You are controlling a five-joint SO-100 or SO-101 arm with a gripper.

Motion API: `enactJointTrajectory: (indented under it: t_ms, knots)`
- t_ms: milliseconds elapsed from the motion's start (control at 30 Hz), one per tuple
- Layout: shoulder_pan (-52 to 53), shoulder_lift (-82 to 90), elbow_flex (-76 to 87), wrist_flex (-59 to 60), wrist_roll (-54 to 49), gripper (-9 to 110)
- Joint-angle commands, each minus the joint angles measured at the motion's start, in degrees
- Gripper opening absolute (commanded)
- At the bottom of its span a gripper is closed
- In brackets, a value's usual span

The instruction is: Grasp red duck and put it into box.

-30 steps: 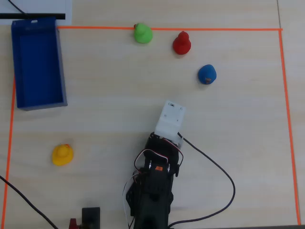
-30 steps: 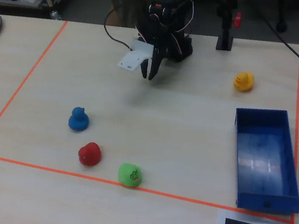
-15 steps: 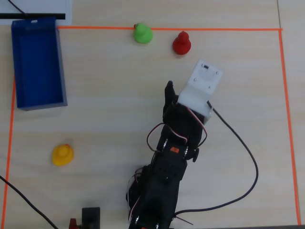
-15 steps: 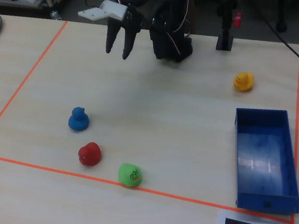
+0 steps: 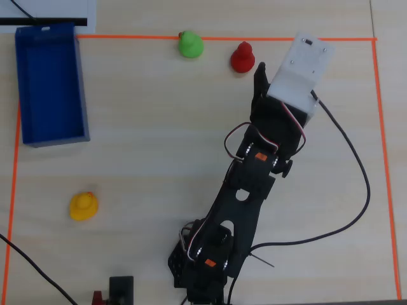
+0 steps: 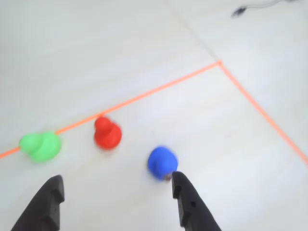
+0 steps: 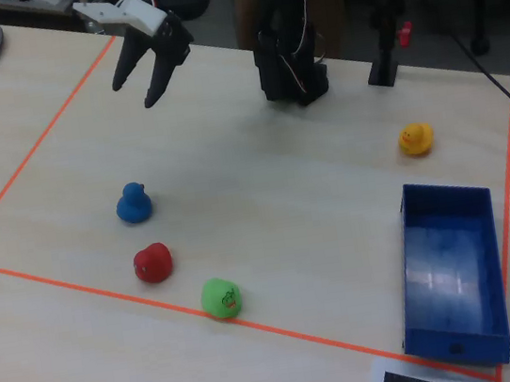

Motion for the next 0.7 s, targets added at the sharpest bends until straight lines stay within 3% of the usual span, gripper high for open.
enactJointTrajectory:
  t_ms: [0, 667]
  knots:
    - [-0.2, -5.4, -4.2, -5.0, -1.3, 31]
    - [-5.8, -25.7, -16.6, -4.2, -8.6, 32]
